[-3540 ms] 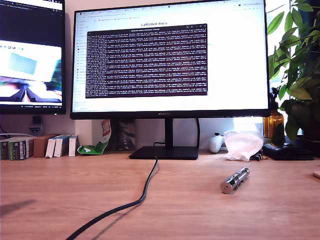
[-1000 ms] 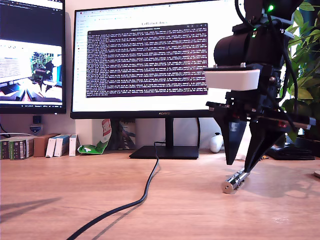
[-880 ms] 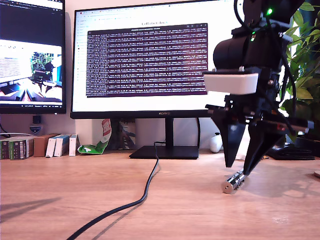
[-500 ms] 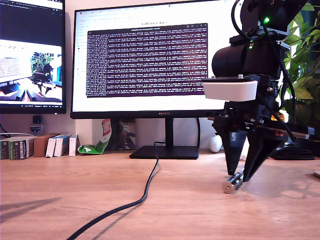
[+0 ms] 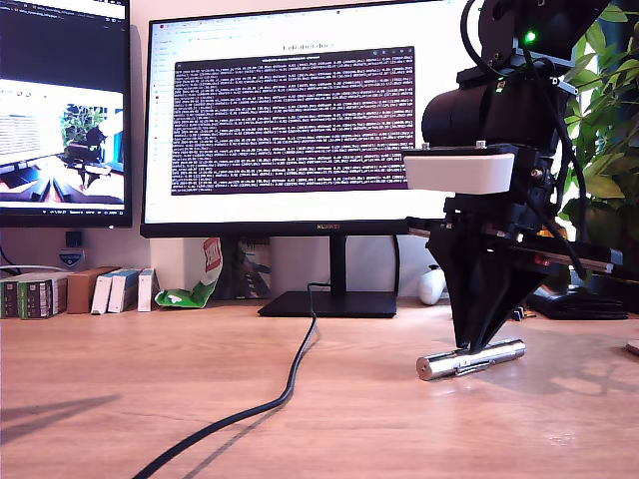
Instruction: Pick the metallic laser pointer with your right arm, pass it to your left arm, then place it down to the left side of the table
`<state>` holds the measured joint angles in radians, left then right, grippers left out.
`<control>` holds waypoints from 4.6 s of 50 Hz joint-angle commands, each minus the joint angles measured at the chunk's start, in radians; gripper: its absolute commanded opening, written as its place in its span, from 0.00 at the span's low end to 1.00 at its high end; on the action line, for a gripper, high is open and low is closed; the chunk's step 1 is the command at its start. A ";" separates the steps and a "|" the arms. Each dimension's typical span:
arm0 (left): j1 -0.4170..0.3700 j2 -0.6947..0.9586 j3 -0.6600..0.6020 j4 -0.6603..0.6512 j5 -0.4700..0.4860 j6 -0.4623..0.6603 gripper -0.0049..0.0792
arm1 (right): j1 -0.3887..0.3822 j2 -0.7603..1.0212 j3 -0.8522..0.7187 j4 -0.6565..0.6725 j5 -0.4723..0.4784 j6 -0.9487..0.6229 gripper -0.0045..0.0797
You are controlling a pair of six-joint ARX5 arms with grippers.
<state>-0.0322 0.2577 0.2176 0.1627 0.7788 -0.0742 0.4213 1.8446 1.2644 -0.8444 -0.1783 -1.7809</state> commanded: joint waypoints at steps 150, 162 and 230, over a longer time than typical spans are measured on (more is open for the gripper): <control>-0.002 0.004 0.005 -0.028 -0.001 -0.004 0.04 | 0.029 -0.041 0.019 -0.008 -0.086 0.083 0.42; -0.002 0.004 0.005 -0.028 -0.001 -0.004 0.04 | 0.023 -0.020 0.019 -0.002 -0.083 0.083 0.42; -0.002 0.004 0.005 -0.043 -0.001 -0.004 0.04 | -0.003 0.090 0.019 0.044 -0.085 0.082 0.19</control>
<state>-0.0322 0.2577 0.2176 0.1146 0.7788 -0.0750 0.4248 1.9091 1.2884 -0.7975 -0.2592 -1.7016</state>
